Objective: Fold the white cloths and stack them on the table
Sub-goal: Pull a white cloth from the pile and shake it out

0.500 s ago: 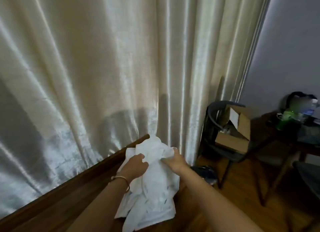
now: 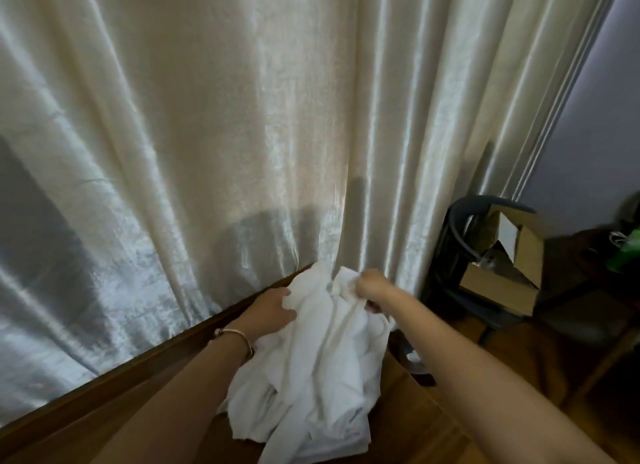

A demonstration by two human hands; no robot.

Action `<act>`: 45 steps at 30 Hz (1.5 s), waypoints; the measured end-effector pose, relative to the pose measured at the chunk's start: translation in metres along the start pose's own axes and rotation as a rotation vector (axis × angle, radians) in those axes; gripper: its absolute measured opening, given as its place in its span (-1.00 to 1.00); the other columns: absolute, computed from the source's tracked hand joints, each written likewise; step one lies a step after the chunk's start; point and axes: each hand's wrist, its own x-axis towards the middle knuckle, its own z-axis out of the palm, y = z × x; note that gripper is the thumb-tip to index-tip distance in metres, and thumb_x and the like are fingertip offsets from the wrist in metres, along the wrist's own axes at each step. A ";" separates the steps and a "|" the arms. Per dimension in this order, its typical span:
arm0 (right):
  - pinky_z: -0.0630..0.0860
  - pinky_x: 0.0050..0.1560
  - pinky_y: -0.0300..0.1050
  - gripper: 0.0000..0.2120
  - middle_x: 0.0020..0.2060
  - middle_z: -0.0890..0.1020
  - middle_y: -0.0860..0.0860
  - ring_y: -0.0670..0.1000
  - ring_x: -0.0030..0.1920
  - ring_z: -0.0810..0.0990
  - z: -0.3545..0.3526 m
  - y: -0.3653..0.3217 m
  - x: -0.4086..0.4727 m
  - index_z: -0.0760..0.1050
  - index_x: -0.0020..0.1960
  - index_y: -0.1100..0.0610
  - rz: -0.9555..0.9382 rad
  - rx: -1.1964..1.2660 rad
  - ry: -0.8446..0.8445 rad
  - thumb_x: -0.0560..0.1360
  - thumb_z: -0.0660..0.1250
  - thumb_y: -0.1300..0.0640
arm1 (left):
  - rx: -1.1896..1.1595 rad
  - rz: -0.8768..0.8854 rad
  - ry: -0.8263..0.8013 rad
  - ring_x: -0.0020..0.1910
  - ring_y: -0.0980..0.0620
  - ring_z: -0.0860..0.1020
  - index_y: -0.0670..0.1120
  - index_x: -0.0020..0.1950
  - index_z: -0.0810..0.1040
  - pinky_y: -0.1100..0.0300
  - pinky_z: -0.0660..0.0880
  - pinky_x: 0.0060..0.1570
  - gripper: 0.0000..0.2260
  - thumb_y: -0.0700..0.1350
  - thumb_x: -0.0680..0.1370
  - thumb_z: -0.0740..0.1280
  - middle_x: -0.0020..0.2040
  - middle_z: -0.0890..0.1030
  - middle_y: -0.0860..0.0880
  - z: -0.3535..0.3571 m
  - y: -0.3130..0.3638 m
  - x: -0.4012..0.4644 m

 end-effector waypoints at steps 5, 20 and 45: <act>0.30 -0.36 -0.15 -0.72 -0.26 0.43 0.13 0.07 -0.31 0.40 -0.036 -0.084 -0.049 0.41 0.06 0.24 -0.357 0.074 -0.101 0.38 0.12 0.37 | 0.417 0.070 -0.235 0.54 -0.10 0.04 -0.04 0.56 -0.20 -0.02 0.11 0.50 0.11 0.08 0.32 0.55 0.58 -0.06 -0.05 -0.055 0.001 -0.019; 0.62 -0.28 -0.12 -0.51 -0.09 0.56 0.09 0.03 -0.16 0.61 -0.018 -0.155 -0.121 0.44 0.19 0.04 -0.722 1.178 -0.602 0.32 0.27 0.39 | 0.126 0.252 -0.145 0.52 0.00 0.02 0.17 0.53 -0.13 -0.05 0.04 0.52 0.24 0.34 0.05 0.54 0.51 0.05 0.16 -0.063 -0.011 -0.039; 0.30 0.40 0.13 -0.20 0.42 0.32 0.22 0.24 0.39 0.34 0.078 0.089 0.001 0.17 0.47 0.23 0.264 0.176 0.153 0.42 0.44 -0.09 | -1.135 0.275 0.463 -0.15 -0.09 0.69 -0.23 0.16 0.53 0.12 0.61 -0.23 -0.52 -0.28 0.23 0.39 -0.05 0.66 -0.19 -0.149 0.051 -0.094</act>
